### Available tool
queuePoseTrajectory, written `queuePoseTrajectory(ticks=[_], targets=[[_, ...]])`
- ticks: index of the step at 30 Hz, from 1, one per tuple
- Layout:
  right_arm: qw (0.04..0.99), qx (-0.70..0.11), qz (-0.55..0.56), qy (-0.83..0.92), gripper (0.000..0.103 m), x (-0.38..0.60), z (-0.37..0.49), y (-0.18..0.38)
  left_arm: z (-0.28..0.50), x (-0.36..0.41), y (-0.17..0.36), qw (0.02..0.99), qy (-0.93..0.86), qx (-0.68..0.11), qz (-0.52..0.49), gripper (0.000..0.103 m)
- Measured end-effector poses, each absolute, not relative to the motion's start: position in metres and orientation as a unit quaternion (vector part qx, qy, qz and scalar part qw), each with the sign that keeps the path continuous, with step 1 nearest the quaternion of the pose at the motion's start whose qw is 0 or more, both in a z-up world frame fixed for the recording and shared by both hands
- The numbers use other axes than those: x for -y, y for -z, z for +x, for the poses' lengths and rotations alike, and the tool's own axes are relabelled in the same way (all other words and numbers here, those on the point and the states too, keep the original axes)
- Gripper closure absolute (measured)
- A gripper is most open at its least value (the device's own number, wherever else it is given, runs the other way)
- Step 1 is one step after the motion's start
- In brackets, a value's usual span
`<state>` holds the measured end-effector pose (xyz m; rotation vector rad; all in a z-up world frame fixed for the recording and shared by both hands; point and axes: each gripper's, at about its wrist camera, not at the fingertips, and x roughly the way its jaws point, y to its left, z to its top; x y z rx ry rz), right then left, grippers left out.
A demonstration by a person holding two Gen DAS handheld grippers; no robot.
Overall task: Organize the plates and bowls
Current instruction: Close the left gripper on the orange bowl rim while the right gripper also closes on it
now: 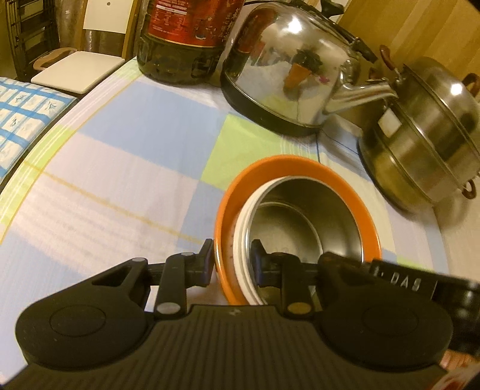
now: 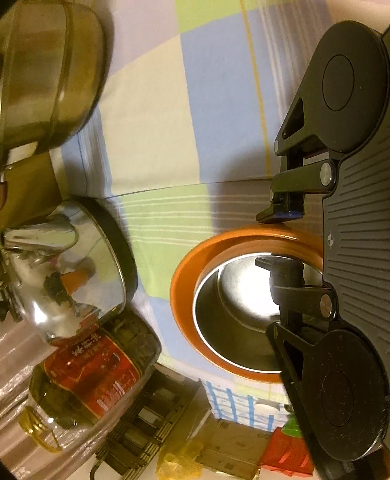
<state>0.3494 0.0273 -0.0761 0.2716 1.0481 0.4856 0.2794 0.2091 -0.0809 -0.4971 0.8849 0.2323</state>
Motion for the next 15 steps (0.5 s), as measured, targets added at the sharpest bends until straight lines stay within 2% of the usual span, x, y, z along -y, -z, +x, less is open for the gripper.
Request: queuePoseTrajectory(ticks=[15], targets=[[0.837,-0.481,0.117,-0.233,0.08,0.005,0.268,0.048,0.204,-0.172,0.053,0.879,-0.093,-0.405,-0.235,0.081]])
